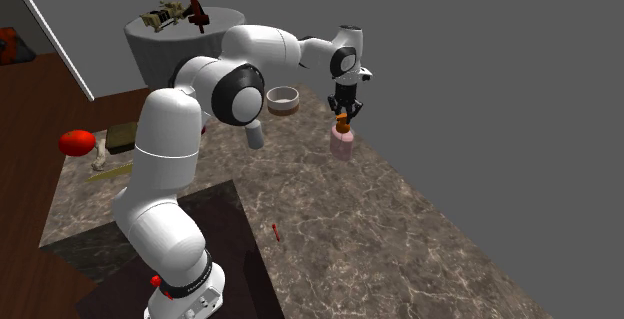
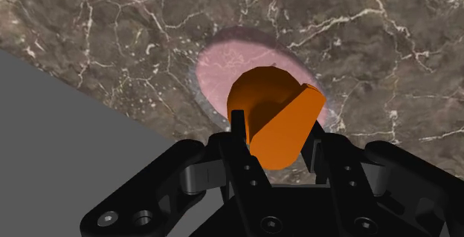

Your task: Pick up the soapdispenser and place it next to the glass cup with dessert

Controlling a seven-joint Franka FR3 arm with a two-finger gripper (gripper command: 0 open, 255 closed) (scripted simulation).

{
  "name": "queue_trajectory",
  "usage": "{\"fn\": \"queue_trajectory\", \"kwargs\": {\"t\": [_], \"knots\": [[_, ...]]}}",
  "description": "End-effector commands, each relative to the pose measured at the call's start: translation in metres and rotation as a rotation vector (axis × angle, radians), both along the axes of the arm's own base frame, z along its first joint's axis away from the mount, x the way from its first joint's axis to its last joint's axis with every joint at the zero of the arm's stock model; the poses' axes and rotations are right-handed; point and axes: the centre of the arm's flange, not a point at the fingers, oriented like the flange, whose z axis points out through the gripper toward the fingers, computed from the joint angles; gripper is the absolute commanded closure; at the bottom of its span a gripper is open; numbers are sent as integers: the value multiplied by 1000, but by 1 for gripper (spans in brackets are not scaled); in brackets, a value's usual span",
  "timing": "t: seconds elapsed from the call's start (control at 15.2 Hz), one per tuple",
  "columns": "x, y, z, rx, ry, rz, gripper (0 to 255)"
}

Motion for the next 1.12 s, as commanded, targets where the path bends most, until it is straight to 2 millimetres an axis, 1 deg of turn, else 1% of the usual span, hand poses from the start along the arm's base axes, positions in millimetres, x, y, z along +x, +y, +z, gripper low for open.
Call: {"fn": "queue_trajectory", "kwargs": {"t": [0.0, 0.13, 1.06], "knots": [[0, 0, -1, 0, 1, 0, 255], [0, 0, -1, 0, 1, 0, 255], [0, 0, 73, 0, 1, 0, 255]]}}
